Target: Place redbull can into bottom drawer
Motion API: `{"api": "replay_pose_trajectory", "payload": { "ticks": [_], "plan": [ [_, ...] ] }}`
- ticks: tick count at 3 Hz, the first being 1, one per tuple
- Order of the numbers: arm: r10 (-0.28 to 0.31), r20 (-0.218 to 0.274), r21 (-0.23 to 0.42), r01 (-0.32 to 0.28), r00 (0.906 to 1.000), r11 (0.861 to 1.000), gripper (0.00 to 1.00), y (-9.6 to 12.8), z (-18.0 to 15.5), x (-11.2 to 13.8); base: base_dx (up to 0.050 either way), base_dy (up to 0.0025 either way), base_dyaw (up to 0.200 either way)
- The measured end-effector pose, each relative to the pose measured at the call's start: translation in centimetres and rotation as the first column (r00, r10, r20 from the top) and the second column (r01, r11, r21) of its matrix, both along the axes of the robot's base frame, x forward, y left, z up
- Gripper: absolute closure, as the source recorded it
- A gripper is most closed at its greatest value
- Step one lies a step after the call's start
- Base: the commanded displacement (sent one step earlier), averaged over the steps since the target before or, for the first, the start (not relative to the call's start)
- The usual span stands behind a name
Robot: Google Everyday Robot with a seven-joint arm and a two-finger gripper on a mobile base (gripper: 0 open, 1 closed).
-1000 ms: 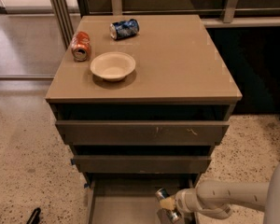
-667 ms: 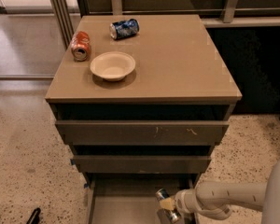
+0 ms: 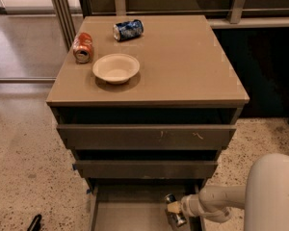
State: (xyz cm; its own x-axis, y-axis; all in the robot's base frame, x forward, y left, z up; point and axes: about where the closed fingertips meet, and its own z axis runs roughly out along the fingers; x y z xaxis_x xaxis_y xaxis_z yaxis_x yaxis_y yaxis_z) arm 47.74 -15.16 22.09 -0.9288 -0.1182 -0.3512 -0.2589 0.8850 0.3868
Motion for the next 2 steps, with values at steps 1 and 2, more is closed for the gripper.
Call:
{"api": "replay_pose_trajectory", "payload": {
  "ticks": [1, 2],
  "plan": [
    [-0.032, -0.038, -0.007, 0.032, 0.9988, 0.999, 1.00, -0.6, -2.9, 0.6, 0.000, 0.00000, 0.000],
    [-0.046, -0.062, -0.007, 0.046, 0.9970, 0.999, 0.81, -0.9, -4.7, 1.1, 0.000, 0.00000, 0.000]
  ]
}}
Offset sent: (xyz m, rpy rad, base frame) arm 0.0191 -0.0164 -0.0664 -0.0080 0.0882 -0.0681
